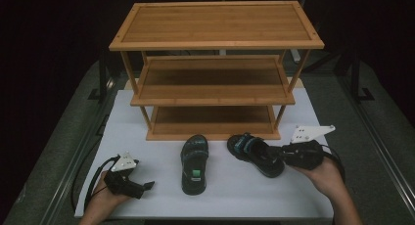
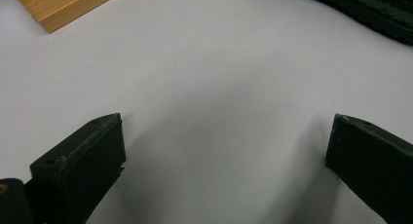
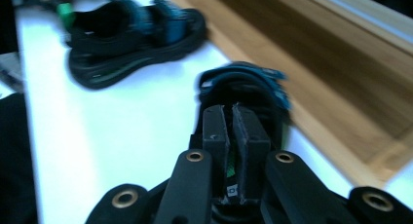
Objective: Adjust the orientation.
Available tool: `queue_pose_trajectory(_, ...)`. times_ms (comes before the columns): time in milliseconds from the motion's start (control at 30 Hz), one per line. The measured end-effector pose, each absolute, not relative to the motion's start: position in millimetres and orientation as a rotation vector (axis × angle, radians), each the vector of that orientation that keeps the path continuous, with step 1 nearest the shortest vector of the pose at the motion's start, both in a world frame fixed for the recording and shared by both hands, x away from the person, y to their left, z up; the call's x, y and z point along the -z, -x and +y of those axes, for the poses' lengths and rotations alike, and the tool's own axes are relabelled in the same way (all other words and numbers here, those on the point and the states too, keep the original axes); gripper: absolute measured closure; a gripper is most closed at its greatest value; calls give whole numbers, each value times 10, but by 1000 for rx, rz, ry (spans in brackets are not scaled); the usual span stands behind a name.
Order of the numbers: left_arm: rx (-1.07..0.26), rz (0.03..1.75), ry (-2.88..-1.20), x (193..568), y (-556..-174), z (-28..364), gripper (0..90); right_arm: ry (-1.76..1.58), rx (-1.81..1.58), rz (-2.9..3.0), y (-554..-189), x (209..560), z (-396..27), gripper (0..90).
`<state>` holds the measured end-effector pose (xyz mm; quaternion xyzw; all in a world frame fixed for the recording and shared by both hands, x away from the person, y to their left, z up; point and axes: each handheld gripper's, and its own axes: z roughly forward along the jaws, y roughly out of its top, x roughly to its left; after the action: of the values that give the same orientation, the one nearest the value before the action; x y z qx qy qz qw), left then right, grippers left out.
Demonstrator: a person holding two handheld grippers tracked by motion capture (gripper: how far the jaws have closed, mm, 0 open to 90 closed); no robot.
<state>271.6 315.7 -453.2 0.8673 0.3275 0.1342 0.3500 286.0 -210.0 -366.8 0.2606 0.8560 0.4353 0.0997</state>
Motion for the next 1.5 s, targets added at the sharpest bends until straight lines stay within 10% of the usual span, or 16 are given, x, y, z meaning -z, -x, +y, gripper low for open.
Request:
queue_pose_trajectory(333, -348, 848, -2247, 4532, -2716, 3157, 3, -650, -1319, 2649, -2711, 3727, -1783, 834)
queue_pose_trajectory(1033, -347, 848, -2246, 4532, -2716, 3158, 2, -752, -1386, 2635, -3332, 3921, -1835, 483)
queue_pose_trajectory(1500, -345, 849, -2247, 4531, -2717, 3158, 2, -714, -1394, 2705, -3344, 3951, -1741, 680)
